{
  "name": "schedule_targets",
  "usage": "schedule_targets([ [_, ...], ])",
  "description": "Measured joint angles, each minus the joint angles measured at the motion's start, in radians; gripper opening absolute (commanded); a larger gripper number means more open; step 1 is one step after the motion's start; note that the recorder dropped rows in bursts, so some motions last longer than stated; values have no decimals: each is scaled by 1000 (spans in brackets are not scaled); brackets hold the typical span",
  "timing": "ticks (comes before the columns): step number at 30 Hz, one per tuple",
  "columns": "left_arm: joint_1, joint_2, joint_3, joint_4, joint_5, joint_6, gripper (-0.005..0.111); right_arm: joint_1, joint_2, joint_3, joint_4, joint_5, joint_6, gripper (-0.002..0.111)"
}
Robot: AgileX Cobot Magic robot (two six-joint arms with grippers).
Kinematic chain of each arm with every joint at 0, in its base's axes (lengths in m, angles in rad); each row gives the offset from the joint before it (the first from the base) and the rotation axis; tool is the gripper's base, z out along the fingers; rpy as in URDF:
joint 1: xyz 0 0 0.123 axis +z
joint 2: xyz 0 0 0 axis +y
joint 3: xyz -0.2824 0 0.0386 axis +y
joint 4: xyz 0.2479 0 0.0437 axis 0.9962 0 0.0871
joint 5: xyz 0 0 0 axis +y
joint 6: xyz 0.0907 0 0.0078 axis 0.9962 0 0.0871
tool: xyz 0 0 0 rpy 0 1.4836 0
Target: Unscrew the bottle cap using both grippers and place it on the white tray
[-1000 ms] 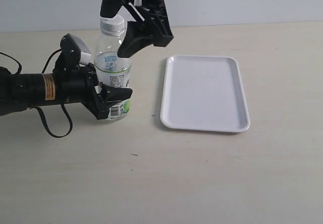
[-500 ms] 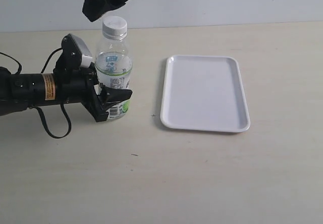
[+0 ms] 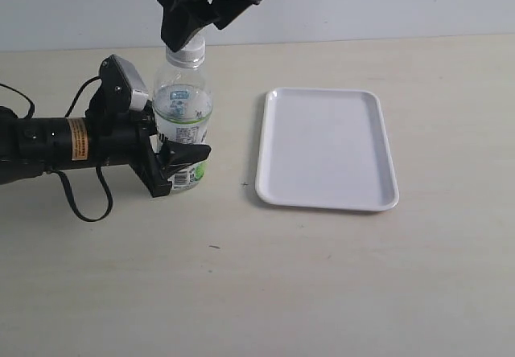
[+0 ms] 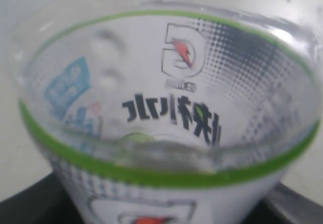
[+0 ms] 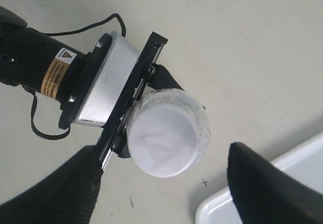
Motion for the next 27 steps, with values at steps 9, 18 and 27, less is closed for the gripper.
schedule_targets([
  [9, 0, 0, 0, 11, 0, 22, 0, 0, 23, 0, 16, -6, -14, 67],
  [18, 0, 0, 0, 13, 2, 22, 0, 2, 29, 0, 22, -17, -52, 67],
  [27, 0, 0, 0, 13, 2, 22, 0, 10, 57, 0, 21, -18, -68, 59],
])
